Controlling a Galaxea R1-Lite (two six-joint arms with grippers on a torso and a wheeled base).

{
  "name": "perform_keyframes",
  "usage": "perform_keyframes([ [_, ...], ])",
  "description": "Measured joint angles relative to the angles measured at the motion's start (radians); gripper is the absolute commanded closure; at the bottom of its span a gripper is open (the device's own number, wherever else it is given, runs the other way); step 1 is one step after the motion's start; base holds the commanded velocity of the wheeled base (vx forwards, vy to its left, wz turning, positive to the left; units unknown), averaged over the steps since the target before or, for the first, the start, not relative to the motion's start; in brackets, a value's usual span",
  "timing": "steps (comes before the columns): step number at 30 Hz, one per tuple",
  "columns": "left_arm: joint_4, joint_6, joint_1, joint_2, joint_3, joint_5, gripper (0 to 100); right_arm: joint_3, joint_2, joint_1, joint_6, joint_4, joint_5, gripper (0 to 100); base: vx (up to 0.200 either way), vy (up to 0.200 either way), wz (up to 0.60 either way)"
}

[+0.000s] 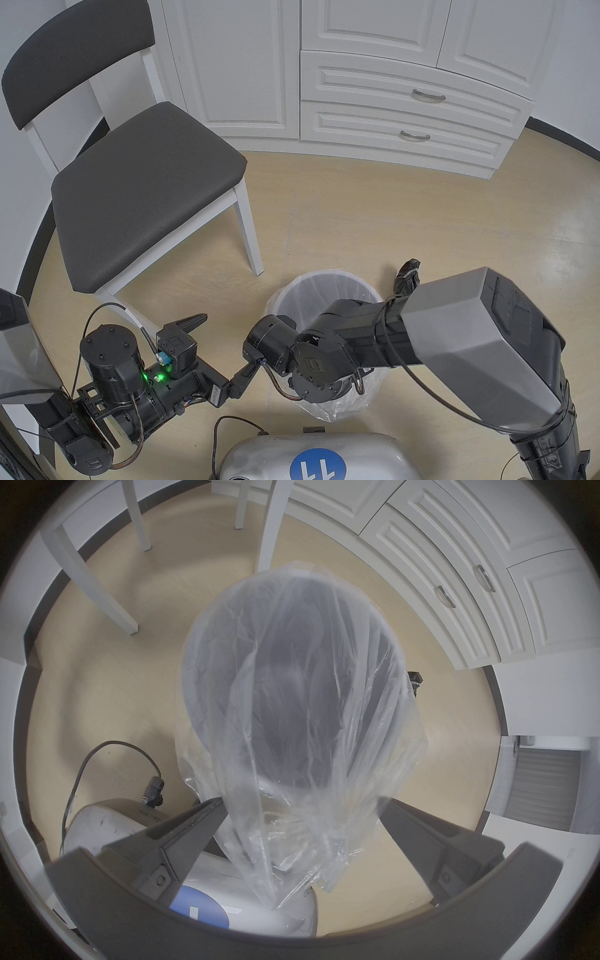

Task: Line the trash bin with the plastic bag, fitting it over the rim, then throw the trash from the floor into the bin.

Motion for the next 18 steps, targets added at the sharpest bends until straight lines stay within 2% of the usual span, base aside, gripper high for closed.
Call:
perform_keyframes([
  [12, -0.02, -0.004, -0.002, -0.001, 0.0, -0.005, 0, -0.046, -0.11, 0.039, -0.002, 0.083, -0.022, 0, 0.0, 0.0, 0.0],
  [18, -0.018, -0.003, -0.002, -0.002, 0.0, -0.005, 0, -0.14, -0.093, 0.016, -0.01, 0.082, -0.041, 0, 0.0, 0.0, 0.0],
])
